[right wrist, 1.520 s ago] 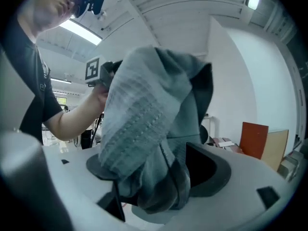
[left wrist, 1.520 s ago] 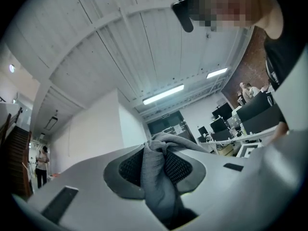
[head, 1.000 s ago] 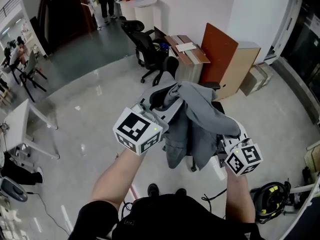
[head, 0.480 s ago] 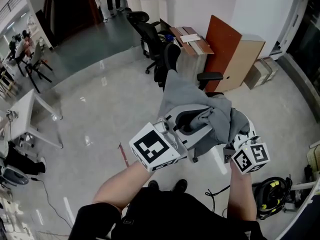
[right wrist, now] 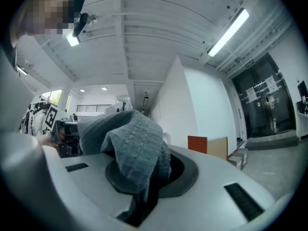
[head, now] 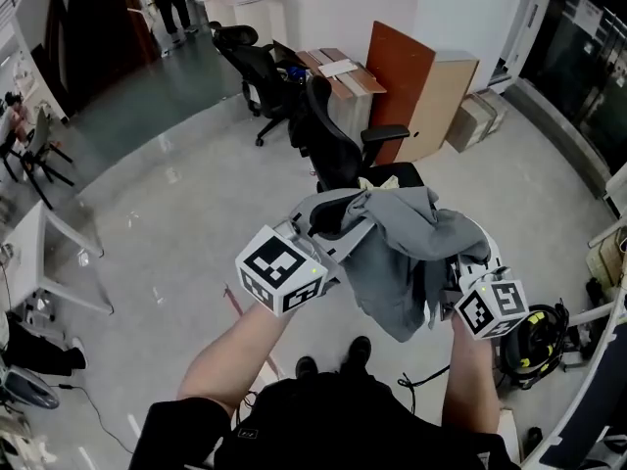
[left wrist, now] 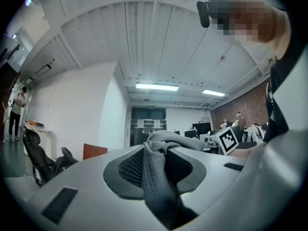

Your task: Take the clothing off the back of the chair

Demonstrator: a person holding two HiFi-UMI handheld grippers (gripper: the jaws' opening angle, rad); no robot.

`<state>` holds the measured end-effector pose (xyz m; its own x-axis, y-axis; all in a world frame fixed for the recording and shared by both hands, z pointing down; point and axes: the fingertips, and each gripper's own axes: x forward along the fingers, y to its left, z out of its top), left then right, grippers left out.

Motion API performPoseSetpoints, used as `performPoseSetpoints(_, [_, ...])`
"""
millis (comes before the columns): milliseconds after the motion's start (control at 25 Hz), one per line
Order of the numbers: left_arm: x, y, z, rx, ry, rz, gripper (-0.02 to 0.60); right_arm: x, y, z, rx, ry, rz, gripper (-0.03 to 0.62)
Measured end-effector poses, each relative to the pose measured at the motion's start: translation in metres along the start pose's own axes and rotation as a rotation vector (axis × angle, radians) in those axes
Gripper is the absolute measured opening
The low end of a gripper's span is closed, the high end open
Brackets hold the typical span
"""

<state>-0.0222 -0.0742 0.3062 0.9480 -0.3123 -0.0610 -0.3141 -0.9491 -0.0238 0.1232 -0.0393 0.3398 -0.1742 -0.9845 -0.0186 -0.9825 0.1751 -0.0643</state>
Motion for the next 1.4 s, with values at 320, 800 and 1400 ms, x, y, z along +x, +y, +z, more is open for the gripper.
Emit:
performPoseSetpoints(320, [-0.068,0.031,-0.021,0.037,0.082,0.115,0.103,-0.019,0.051,-0.009,0.025,0.023,-0.033,0.041])
performPoseSetpoints(800, [-0.098,0.065,-0.023,0.134,0.122,0.252,0.104,-0.006,0.077,-0.003,-0.015,0.031,0.033,0.041])
performPoseSetpoints(1400, [-0.043,0.071,-0.047,0.078,0.151,0.364,0.103,0.007,0.026,-0.006,-0.029,0.034,0.15,0.037])
